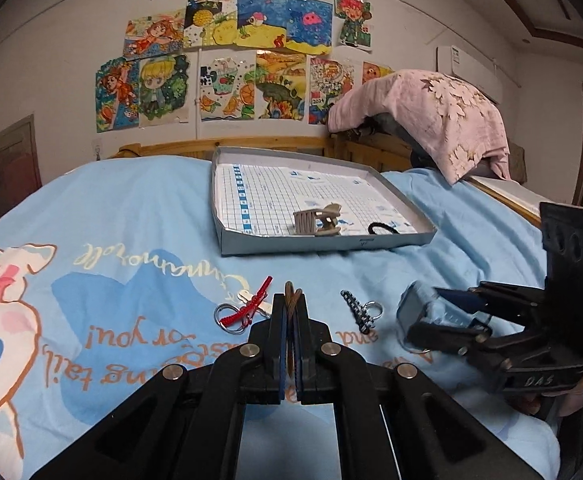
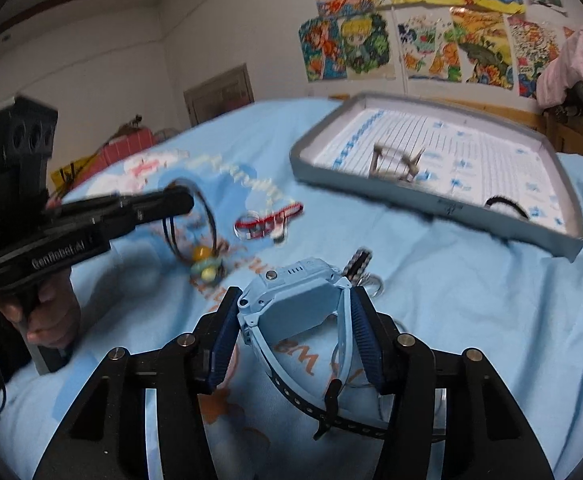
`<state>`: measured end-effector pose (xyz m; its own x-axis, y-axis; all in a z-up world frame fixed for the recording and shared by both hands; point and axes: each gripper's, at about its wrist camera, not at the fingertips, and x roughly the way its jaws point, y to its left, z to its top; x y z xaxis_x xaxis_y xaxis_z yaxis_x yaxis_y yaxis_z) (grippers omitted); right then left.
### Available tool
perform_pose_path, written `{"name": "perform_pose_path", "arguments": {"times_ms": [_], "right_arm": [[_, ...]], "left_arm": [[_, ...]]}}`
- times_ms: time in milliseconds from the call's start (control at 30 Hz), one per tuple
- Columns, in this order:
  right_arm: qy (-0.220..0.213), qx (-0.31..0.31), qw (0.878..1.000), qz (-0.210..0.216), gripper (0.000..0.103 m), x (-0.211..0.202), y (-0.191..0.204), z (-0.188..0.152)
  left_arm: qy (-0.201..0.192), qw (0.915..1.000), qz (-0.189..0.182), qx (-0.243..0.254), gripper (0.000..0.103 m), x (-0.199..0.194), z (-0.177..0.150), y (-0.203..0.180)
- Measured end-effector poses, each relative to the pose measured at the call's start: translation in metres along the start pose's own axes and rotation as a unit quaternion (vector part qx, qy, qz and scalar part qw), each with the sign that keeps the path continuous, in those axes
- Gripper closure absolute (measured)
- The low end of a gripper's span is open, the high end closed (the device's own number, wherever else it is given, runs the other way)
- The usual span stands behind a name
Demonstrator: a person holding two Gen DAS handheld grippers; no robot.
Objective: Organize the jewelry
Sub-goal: 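Grasp the yellow-bead keychain with the left tool while the right tool grasps the blue watch, then lower the keychain and blue watch into the grey tray and open both tools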
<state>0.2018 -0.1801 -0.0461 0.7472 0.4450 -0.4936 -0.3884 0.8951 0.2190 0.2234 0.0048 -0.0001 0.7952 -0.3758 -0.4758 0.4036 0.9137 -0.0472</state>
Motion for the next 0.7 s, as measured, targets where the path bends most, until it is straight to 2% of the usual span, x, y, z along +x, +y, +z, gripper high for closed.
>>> {"name": "perform_pose_path", "arguments": {"times_ms": [267,433,567,700], "right_arm": [[-0.068,0.031,0.997,0.006,0.054,-0.036,-0.020,0.021],[-0.108,0.058,0.992,0.006,0.054,-0.049,-0.048,0.045],[-0.122,0.047,0.991,-0.037,0.054,-0.043,-0.077,0.067],[-0.113,0.045,0.989,-0.086,0.054,-0.023,-0.117,0.085]], "left_arm": [[-0.015,0.9997,-0.014,-0.011,0.100,-0.011,0.039,-0.016],[-0.021,0.9996,-0.020,-0.004,0.100,0.000,0.071,-0.031],[-0.020,0.9989,-0.030,-0.029,0.100,0.025,0.093,-0.037],[-0.014,0.9986,-0.024,-0.044,0.100,0.061,0.108,-0.045]]}}
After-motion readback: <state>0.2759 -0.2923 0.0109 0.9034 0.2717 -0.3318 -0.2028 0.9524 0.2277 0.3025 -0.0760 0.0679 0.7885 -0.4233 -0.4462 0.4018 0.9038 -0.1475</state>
